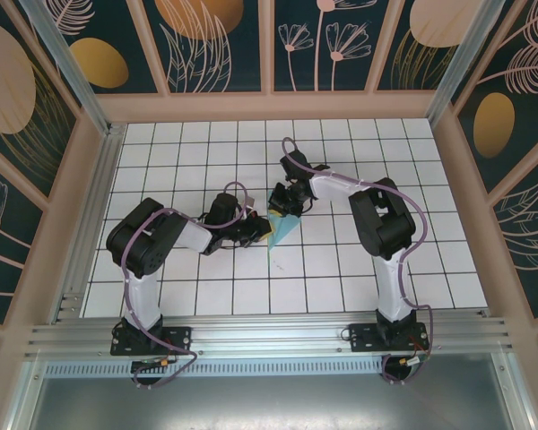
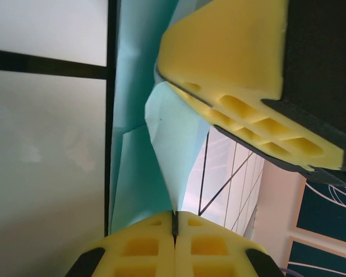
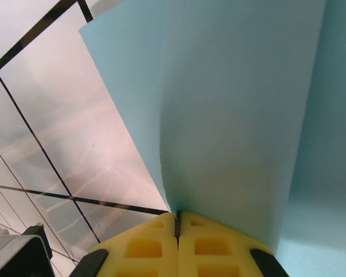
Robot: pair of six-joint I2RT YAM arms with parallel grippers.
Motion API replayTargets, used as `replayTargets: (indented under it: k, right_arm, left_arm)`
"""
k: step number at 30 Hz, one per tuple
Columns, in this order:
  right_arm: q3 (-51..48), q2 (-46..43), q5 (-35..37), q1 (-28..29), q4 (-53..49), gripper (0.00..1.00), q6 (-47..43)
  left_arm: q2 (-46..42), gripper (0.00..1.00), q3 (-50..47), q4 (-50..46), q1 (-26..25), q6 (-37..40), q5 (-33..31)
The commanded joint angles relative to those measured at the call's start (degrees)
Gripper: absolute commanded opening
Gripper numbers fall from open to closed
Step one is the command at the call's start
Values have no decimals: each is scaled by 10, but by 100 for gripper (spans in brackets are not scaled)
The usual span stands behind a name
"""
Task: Fold a paper plane with a square sheet of paper (pick it up from the middle)
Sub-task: Fourth fold the wing at the center of the table, then rotate the paper at the center of the table.
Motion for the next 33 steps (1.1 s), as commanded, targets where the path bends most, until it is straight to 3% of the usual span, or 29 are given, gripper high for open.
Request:
replayTargets:
  k: [1,6,9,14,21,33]
  right_arm:
    - [5,-16,0,-3,-13,1,-18]
    - [-34,-65,-15,-42,22,31,-58]
    - [-64,-93,-20,-54,40,37,-87]
    - [-120,-120,-25,-53,68,36,-113]
    - [-142,-107,-9,-33,58,13,-115]
    - [-128,-43,13,-28,-26,10,-143]
  left_arm:
    - [2,0,1,-18,8,21,-2]
    - [-5,0,-9,-13,14,27,5]
    - [-7,0,-6,-14,15,28,9]
    - [-10,0,-6,-10,17,23,9]
    - [-16,0,-13,14,18,4,9]
    - [-24,0,-4,5,23,13,13]
